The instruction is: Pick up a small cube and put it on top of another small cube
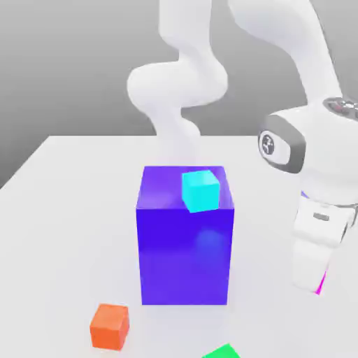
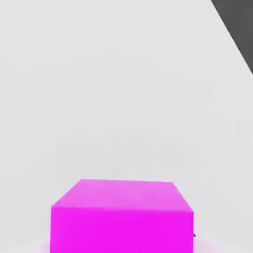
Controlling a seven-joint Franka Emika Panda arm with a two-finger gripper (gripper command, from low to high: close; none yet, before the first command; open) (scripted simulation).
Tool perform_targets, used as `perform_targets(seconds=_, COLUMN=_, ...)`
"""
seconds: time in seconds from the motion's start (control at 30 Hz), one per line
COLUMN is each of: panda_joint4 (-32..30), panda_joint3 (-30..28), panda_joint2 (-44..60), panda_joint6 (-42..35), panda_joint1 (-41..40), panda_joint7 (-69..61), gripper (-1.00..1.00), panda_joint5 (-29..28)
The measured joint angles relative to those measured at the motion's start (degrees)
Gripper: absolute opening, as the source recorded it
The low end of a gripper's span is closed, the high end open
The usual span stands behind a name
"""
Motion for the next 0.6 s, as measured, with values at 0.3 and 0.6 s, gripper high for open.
perform_targets(seconds=0.3, panda_joint4=8.8, panda_joint3=-3.8, panda_joint2=10.1, panda_joint6=1.6, panda_joint1=-8.8, panda_joint7=-10.9, gripper=1.0, panda_joint5=2.7)
perform_targets(seconds=0.6, panda_joint4=8.6, panda_joint3=-4.3, panda_joint2=5.7, panda_joint6=-2.5, panda_joint1=-8.5, panda_joint7=-10.6, gripper=1.0, panda_joint5=2.2)
